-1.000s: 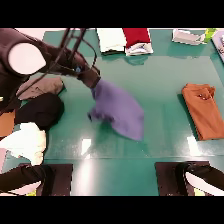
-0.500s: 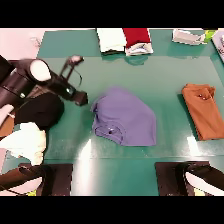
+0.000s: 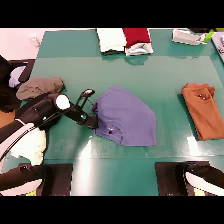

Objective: Fold the shirts.

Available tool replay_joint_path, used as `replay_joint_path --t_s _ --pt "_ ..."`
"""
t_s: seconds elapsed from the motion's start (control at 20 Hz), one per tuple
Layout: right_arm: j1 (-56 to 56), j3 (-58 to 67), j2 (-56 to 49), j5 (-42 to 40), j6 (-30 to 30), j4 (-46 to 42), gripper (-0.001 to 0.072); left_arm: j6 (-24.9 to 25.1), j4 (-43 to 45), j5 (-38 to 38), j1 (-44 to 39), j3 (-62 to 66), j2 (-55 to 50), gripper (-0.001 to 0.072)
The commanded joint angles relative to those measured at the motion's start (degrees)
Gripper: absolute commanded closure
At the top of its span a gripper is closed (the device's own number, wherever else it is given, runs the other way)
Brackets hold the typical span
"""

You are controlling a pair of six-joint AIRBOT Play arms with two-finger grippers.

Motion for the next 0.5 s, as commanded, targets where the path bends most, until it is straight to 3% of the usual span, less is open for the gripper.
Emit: replay_joint_path --t_s 0.0,0.05,0.15,0.2,0.45 --pt "0.07 0.07 -2.16 1.84 0.02 0.04 0.069 -0.33 -1.09 2.29 -2.36 -1.51 -3.06 0.0204" --pt "0.07 0.07 -2.62 1.88 0.02 0.04 0.069 -0.76 -0.9 2.58 -2.34 -1.46 -3.63 0.0264" --pt "0.07 -0.09 -3.19 2.36 0.02 0.02 0.069 -1.55 0.0 3.37 -2.14 -1.03 -3.41 0.0626" --pt "0.07 -0.79 -3.19 2.8 0.02 0.02 0.069 -1.62 1.4 2.84 -1.62 -0.04 -3.26 0.0683" --pt "0.07 -15.74 -0.15 3.37 0.02 -0.09 0.069 -1.79 11.41 -3.04 10.38 10.05 0.7 0.0683"
